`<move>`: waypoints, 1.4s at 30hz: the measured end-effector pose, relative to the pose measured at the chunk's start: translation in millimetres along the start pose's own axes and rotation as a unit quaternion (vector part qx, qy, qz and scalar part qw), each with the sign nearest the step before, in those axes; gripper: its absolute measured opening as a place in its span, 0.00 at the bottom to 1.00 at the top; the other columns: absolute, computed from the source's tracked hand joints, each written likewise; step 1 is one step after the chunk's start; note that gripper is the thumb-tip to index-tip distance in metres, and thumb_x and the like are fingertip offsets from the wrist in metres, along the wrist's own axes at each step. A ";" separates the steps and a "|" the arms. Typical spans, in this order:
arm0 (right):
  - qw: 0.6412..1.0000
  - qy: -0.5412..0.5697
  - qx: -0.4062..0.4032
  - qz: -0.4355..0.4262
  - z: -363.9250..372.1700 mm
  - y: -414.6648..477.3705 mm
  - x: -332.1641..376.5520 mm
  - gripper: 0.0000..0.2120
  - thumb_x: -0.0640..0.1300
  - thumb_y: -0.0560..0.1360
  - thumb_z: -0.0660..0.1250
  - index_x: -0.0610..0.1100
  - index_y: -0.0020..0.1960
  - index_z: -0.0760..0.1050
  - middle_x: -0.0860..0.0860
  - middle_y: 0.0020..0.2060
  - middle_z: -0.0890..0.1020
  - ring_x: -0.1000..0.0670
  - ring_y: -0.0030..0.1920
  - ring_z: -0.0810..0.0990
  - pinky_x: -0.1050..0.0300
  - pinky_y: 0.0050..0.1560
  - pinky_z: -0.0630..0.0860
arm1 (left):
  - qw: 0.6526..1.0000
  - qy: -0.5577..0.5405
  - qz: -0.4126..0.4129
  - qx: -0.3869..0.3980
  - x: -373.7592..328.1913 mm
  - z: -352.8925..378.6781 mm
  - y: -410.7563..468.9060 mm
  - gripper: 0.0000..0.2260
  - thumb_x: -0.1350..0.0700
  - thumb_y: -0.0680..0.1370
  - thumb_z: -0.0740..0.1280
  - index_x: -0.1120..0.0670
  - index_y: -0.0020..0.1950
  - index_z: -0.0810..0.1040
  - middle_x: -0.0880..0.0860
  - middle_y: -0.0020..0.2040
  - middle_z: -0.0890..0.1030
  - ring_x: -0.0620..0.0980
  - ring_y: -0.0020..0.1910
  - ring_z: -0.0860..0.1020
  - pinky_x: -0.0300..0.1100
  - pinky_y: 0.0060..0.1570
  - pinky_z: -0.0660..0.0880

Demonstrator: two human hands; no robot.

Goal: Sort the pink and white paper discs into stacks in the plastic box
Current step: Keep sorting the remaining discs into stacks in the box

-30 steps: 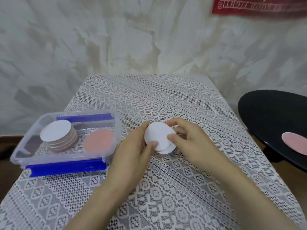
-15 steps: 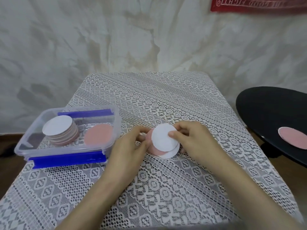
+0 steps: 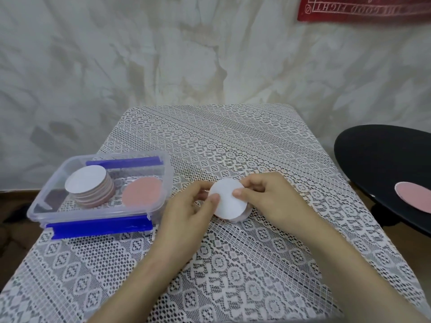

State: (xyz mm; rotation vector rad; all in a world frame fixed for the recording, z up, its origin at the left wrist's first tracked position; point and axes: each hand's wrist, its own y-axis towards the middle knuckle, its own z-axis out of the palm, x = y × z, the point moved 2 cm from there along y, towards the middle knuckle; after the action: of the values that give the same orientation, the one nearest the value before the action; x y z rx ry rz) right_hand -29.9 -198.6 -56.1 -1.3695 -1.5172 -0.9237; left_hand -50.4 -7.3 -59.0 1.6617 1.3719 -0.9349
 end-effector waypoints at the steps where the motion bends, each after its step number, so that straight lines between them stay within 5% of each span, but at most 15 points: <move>1: 0.999 0.025 0.022 0.009 3.3 0.2 2.4 0.05 0.41 0.80 0.69 0.42 0.49 0.84 0.46 0.42 0.87 0.46 0.40 0.87 0.50 0.42 0.84 | 1.000 -0.013 -0.007 0.001 1.3 -0.6 0.3 0.03 0.48 0.81 0.66 0.42 0.54 0.78 0.42 0.43 0.84 0.37 0.30 0.75 0.36 0.31 0.71; 4: 1.000 -0.004 0.018 0.015 6.4 1.2 5.0 0.09 0.44 0.83 0.64 0.46 0.53 0.84 0.48 0.42 0.86 0.48 0.39 0.87 0.53 0.44 0.84 | 1.000 -0.001 -0.013 -0.002 5.1 -3.6 0.1 0.02 0.50 0.81 0.66 0.45 0.49 0.77 0.44 0.42 0.84 0.41 0.33 0.78 0.34 0.30 0.71; 8: 0.949 -0.311 -0.020 -0.037 1.8 3.8 6.1 0.16 0.56 0.80 0.65 0.57 0.67 0.78 0.58 0.50 0.81 0.62 0.45 0.76 0.60 0.44 0.73 | 0.998 0.061 0.003 -0.006 8.9 -6.7 -4.5 0.04 0.52 0.82 0.64 0.47 0.47 0.73 0.44 0.42 0.80 0.39 0.42 0.76 0.32 0.33 0.70; 10: 0.936 -0.351 0.018 -0.022 6.3 4.8 6.1 0.22 0.60 0.76 0.68 0.57 0.68 0.75 0.59 0.49 0.75 0.59 0.46 0.75 0.59 0.42 0.71 | 0.998 0.062 0.003 -0.001 9.4 -7.4 -7.0 0.05 0.53 0.83 0.62 0.47 0.47 0.72 0.45 0.42 0.78 0.39 0.41 0.75 0.34 0.34 0.69; 16: 0.951 -0.299 -0.070 -0.014 4.5 8.8 2.7 0.06 0.48 0.79 0.69 0.52 0.48 0.72 0.57 0.45 0.78 0.54 0.43 0.78 0.54 0.42 0.77 | 0.998 0.063 -0.008 -0.006 9.4 -8.6 -8.7 0.06 0.53 0.84 0.60 0.46 0.48 0.73 0.47 0.37 0.77 0.43 0.31 0.74 0.40 0.32 0.73; 19: 0.984 -0.132 -0.114 -0.023 -4.3 9.9 -0.5 0.04 0.45 0.81 0.66 0.47 0.47 0.75 0.53 0.39 0.80 0.51 0.39 0.78 0.52 0.40 0.75 | 0.999 0.039 -0.025 -0.005 8.9 -8.8 -9.7 0.08 0.54 0.85 0.57 0.43 0.52 0.73 0.51 0.32 0.78 0.43 0.25 0.74 0.42 0.27 0.73; 22: 0.998 0.006 -0.056 -0.014 -6.7 5.5 4.0 0.04 0.43 0.80 0.68 0.43 0.48 0.79 0.50 0.35 0.81 0.52 0.35 0.79 0.54 0.40 0.79 | 0.998 -0.008 -0.055 -0.002 6.2 -7.8 -9.9 0.11 0.54 0.86 0.54 0.41 0.54 0.74 0.59 0.33 0.80 0.47 0.24 0.75 0.43 0.25 0.74; 26: 0.995 -0.089 0.019 -0.029 10.4 -0.8 1.1 0.03 0.50 0.76 0.73 0.54 0.49 0.81 0.48 0.37 0.83 0.52 0.34 0.82 0.50 0.40 0.81 | 0.997 -0.058 -0.049 0.028 1.1 -6.0 -10.6 0.09 0.50 0.85 0.56 0.43 0.56 0.76 0.55 0.32 0.81 0.57 0.28 0.79 0.53 0.30 0.78; 31: 0.991 -0.127 -0.010 -0.029 8.9 -1.0 2.0 0.07 0.56 0.76 0.71 0.53 0.46 0.81 0.51 0.37 0.83 0.50 0.36 0.81 0.49 0.40 0.81 | 0.999 -0.022 -0.034 0.035 4.2 -5.5 -10.9 0.06 0.53 0.84 0.61 0.43 0.56 0.74 0.52 0.30 0.78 0.43 0.24 0.74 0.38 0.25 0.71; 33: 0.969 -0.246 -0.029 -0.017 -1.2 0.7 1.8 0.10 0.57 0.77 0.69 0.56 0.56 0.80 0.57 0.41 0.80 0.55 0.40 0.78 0.52 0.44 0.78 | 0.999 -0.007 -0.030 0.027 5.4 -6.8 -10.7 0.06 0.54 0.84 0.60 0.44 0.54 0.74 0.49 0.31 0.76 0.41 0.24 0.71 0.37 0.24 0.67; 36: 0.928 -0.372 -0.004 0.028 -7.1 2.1 0.4 0.26 0.60 0.75 0.71 0.55 0.71 0.72 0.57 0.52 0.73 0.52 0.50 0.77 0.52 0.49 0.74 | 0.999 0.005 -0.030 0.021 5.9 -7.6 -10.4 0.04 0.54 0.84 0.61 0.46 0.53 0.74 0.50 0.33 0.76 0.41 0.25 0.69 0.36 0.25 0.67; 42: 0.967 -0.245 -0.062 0.014 -9.6 2.5 -1.8 0.08 0.48 0.78 0.70 0.50 0.48 0.71 0.55 0.47 0.78 0.52 0.44 0.76 0.56 0.39 0.68 | 1.000 0.010 -0.012 0.014 2.3 -7.2 -11.5 0.09 0.56 0.84 0.61 0.42 0.60 0.73 0.47 0.33 0.76 0.39 0.24 0.70 0.34 0.24 0.66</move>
State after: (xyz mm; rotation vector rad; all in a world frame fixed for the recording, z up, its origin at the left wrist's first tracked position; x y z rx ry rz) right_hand -26.2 -207.9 -54.5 -1.8006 -1.8175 -0.6990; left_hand -61.0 1.6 -59.2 1.6834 1.4011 -0.9559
